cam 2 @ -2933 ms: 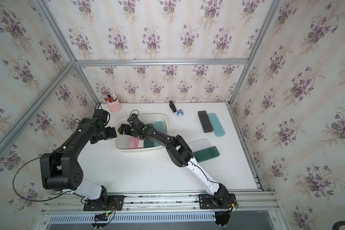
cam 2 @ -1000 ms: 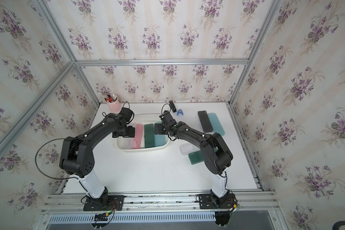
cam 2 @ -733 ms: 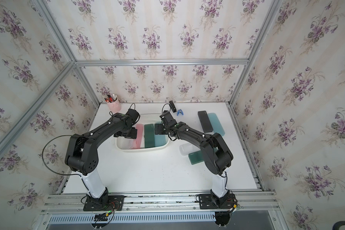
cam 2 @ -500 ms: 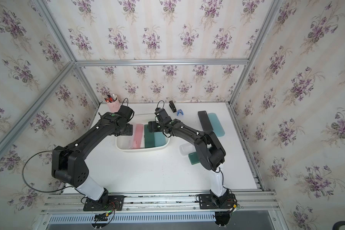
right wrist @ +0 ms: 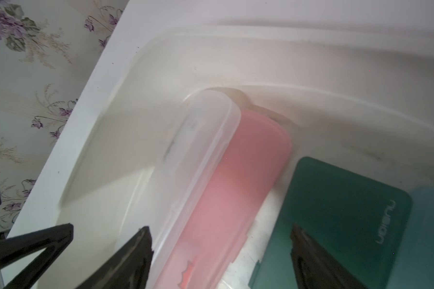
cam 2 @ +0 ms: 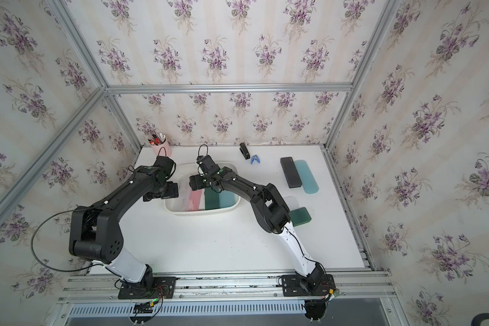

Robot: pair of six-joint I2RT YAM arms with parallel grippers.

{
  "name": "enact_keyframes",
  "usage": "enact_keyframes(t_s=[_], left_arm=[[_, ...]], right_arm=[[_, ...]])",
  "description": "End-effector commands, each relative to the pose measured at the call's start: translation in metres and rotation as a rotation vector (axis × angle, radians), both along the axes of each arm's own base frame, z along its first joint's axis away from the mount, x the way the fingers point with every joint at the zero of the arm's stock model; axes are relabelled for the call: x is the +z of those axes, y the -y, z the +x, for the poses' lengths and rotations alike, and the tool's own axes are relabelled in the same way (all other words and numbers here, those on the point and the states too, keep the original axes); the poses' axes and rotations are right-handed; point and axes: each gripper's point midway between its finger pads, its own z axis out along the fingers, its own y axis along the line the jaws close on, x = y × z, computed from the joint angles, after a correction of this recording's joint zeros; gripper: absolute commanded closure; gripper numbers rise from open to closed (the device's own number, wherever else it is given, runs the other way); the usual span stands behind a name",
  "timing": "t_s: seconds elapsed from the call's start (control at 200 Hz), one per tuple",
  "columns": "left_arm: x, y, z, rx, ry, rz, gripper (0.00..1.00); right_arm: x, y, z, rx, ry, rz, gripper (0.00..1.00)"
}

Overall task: Put the pencil case into the storage box
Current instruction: Adjust the pencil case in the storage box.

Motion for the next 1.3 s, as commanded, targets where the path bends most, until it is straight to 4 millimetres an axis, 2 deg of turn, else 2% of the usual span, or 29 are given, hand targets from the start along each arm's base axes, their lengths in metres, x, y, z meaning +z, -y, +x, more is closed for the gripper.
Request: enact_keyframes(t_s=[0.0, 0.135, 0.255, 0.559, 0.684, 0.819, 0.964, 1.014, 1.074, 1.204, 1.294], left_arm=[[-0.011, 0.015, 0.012, -0.025, 0.030, -0.088, 0.04], [-0.024, 0.022, 0.009, -0.022, 0.019, -0.126, 0.05], [-0.027, 0.031, 0.007, -0.031, 0.024, -0.142, 0.05], [-0.027, 0.076, 0.003, -0.086, 0.024, -0.177, 0.05], [-0.016, 0.087, -0.002, -0.095, 0.035, -0.186, 0.05], [0.008, 0.094, -0.004, -0.118, 0.077, -0.178, 0.05], [0.032, 0.098, -0.004, -0.148, 0.116, -0.157, 0.04], [0.035, 0.098, -0.005, -0.155, 0.118, -0.148, 0.04], [0.035, 0.094, -0.005, -0.157, 0.116, -0.129, 0.04], [0.027, 0.083, -0.007, -0.160, 0.092, -0.068, 0.03], [0.020, 0.078, -0.010, -0.154, 0.074, -0.050, 0.03]], right_arm=[[-0.007, 0.018, 0.001, -0.063, -0.011, -0.048, 0.12], [-0.013, 0.046, -0.002, -0.114, -0.011, -0.106, 0.12], [-0.015, 0.077, -0.009, -0.157, -0.012, -0.133, 0.12], [-0.016, 0.148, -0.027, -0.241, -0.014, -0.210, 0.11], [-0.024, 0.179, -0.034, -0.278, -0.017, -0.293, 0.11], [-0.029, 0.221, -0.044, -0.337, -0.022, -0.389, 0.10], [-0.020, 0.256, -0.049, -0.397, -0.012, -0.408, 0.10], [-0.012, 0.259, -0.047, -0.402, 0.002, -0.395, 0.11], [0.001, 0.249, -0.045, -0.364, 0.026, -0.345, 0.10], [0.027, 0.208, -0.037, -0.256, 0.085, -0.218, 0.11], [0.032, 0.174, -0.034, -0.162, 0.090, -0.162, 0.13]])
